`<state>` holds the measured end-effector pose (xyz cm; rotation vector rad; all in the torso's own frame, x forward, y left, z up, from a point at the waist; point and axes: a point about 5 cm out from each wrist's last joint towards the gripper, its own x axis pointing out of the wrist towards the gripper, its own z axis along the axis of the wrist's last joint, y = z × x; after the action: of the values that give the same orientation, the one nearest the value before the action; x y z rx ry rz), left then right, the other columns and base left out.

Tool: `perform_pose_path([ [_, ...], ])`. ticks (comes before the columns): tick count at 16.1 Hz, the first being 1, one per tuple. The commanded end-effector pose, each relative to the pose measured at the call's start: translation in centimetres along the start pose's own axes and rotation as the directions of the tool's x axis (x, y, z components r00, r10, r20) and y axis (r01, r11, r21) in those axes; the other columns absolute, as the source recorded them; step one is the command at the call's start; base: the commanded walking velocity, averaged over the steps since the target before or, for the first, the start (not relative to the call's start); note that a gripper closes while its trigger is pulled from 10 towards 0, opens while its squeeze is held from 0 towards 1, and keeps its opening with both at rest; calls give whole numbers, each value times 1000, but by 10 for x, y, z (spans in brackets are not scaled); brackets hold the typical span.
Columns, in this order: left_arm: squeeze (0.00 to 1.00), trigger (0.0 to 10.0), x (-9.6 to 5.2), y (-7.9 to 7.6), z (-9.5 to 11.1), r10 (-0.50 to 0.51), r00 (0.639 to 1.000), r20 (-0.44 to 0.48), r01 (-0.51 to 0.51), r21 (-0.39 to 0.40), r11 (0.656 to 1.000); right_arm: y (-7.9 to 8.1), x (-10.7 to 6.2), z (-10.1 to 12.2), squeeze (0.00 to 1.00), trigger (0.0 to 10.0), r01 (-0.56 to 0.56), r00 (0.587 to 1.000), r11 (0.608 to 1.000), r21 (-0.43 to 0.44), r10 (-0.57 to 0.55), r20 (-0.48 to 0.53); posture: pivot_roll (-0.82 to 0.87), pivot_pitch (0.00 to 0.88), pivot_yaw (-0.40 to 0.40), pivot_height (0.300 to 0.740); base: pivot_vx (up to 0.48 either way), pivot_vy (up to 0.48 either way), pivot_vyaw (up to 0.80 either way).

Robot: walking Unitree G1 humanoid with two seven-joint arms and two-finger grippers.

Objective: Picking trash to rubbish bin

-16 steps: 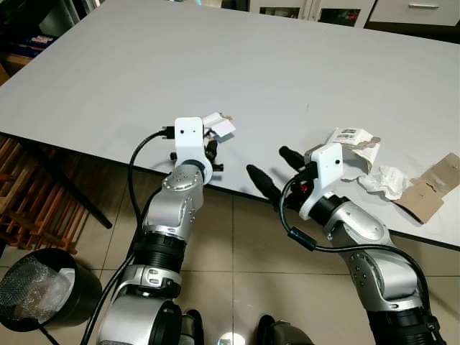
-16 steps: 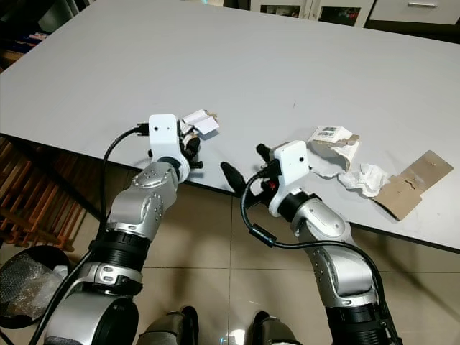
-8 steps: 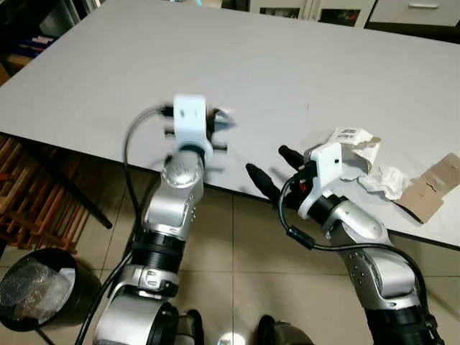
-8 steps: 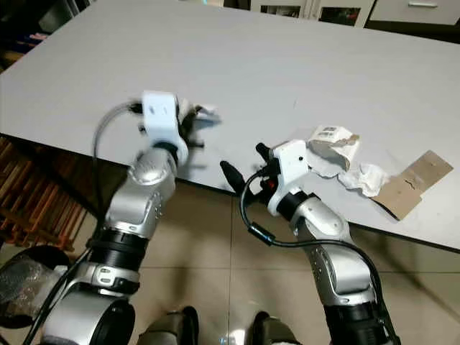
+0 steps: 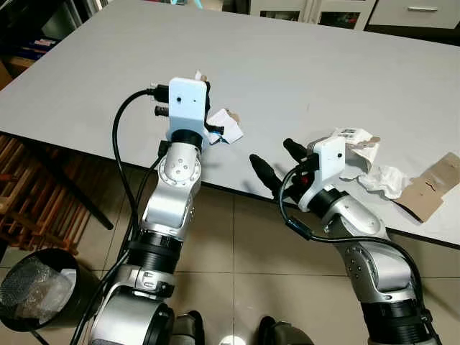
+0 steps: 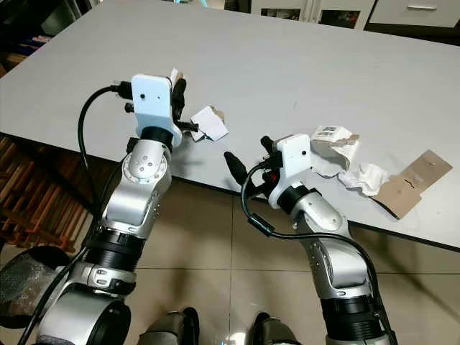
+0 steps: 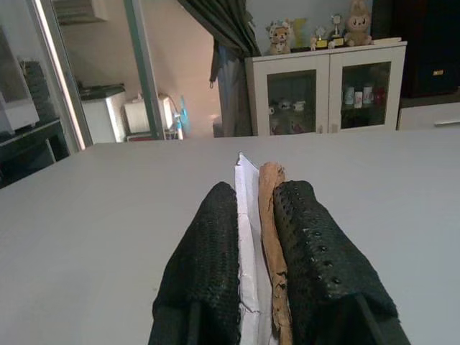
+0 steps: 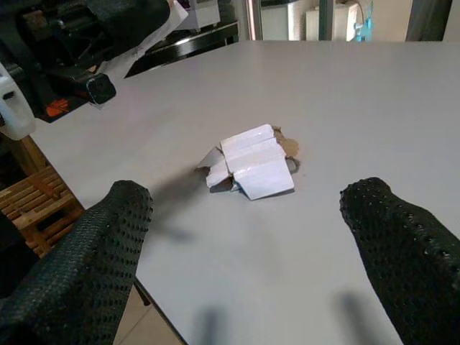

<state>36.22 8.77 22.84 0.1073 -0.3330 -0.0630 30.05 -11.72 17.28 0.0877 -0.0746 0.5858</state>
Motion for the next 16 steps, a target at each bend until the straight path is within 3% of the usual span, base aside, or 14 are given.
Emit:
perform_pose_path([
  [1,0,10000,-2,-1,-1,8,1000,3,-8,-5,1000,-2,0,2,0,10000,15,1000,1000,-3,-15,15,-68,158,39,740,0,0,0],
  [3,0,10000,-3,1,-1,27,1000,4,-27,-23,999,-2,0,2,0,10000,18,1000,1000,-2,-18,18,-71,158,41,740,0,0,0],
  [7,0,10000,-6,4,2,34,998,51,-38,69,997,-4,0,2,0,10000,38,999,999,-1,-38,25,-68,154,43,740,0,0,0],
  [12,0,10000,-10,1,0,41,998,57,-44,63,997,-5,0,2,0,10000,42,999,999,-1,-42,30,-73,150,41,740,0,0,0],
  [13,0,10000,-10,3,1,59,996,71,-66,89,994,-4,0,2,0,10000,40,999,999,0,-40,31,-71,149,41,740,0,0,0],
  [14,0,10000,-10,11,-1,117,991,62,-127,183,975,-4,0,2,0,10000,37,999,999,0,-37,30,-69,146,42,740,0,0,0],
  [16,0,10000,-11,23,-15,192,981,-1,-186,236,954,-4,1,2,0,10000,38,999,999,0,-38,32,-69,144,41,740,0,0,0],
])
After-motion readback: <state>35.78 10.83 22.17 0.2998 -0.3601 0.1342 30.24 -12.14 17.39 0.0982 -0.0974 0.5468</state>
